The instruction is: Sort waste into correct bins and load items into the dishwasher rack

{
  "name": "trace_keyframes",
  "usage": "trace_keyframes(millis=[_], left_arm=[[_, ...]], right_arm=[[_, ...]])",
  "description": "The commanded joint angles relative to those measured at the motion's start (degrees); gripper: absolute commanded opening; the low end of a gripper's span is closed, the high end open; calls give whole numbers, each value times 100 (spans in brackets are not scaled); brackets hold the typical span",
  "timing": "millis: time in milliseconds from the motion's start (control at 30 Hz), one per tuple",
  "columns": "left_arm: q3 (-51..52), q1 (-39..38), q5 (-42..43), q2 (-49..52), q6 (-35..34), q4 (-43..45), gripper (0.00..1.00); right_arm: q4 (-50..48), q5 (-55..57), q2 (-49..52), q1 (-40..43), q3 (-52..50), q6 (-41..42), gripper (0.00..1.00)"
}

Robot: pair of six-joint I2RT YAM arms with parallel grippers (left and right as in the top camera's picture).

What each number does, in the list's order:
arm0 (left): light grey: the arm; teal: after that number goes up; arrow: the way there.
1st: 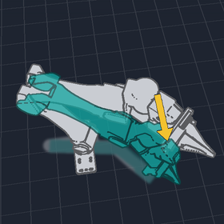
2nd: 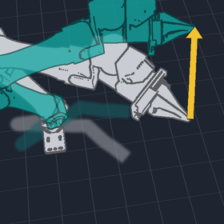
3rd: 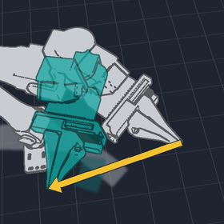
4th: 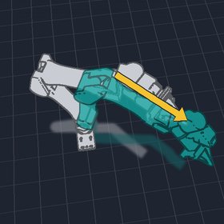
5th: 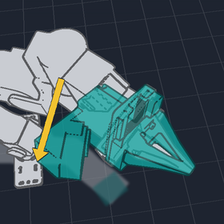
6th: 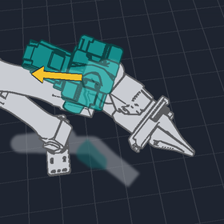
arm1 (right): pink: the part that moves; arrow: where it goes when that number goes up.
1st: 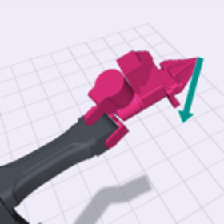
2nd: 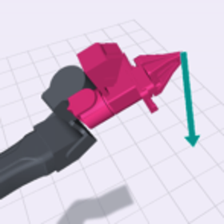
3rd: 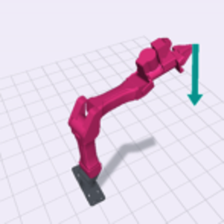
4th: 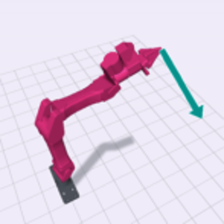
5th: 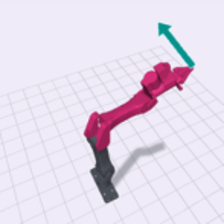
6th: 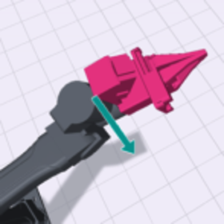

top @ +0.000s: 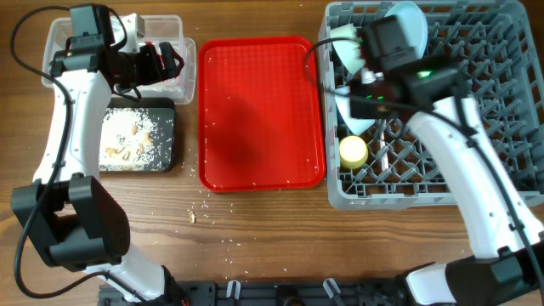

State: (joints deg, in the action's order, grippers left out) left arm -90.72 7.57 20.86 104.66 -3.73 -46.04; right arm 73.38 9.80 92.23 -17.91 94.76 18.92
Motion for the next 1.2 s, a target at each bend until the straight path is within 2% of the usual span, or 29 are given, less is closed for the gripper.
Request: trace_keyframes(millis=[0,167,200,267,300,333,467,633,700,867,933,1067,1167], left_arm=[[-26,22,7,-74,46,15,100],[-26,22,7,-74,46,15,100],[-26,22,7,-74,46,15,100],[-26,22,7,-74,46,17,100],[-26,22,7,-74,46,15,100],[-26,22,7,-74,46,13,100],[-26,22,7,-74,46,13,100],[-26,22,7,-74,46,15,100],[-26,22,7,-72,46,15,100],[-26,22,7,-74,46,15,100],[-26,22,7,-74,46,15,100],[-26,22,7,-74,46,15,100],[-26,22,7,-74,46,15,100]], right_arm=[[162,490,-52,780,-503,1126,19],[-684,-92,-50,1086,-1473,909,19],[-688,-101,-50,1080,-1482,763,24],[-667,-111,-55,1075,-1482,479,48],[-649,-111,-52,1075,-1482,435,57],[-647,-118,-61,1075,-1482,393,62],[-649,-199,-210,1075,-1287,170,67],[-664,-1349,-988,938,-479,-680,70],[-796,-2138,-1384,898,-396,-516,100],[-815,-2264,-1670,898,-396,109,100],[-920,-1969,-1670,898,-398,52,100],[-2406,-1930,-1705,887,-450,-1421,99],[-3617,-1714,-1775,903,-1014,-2391,100]])
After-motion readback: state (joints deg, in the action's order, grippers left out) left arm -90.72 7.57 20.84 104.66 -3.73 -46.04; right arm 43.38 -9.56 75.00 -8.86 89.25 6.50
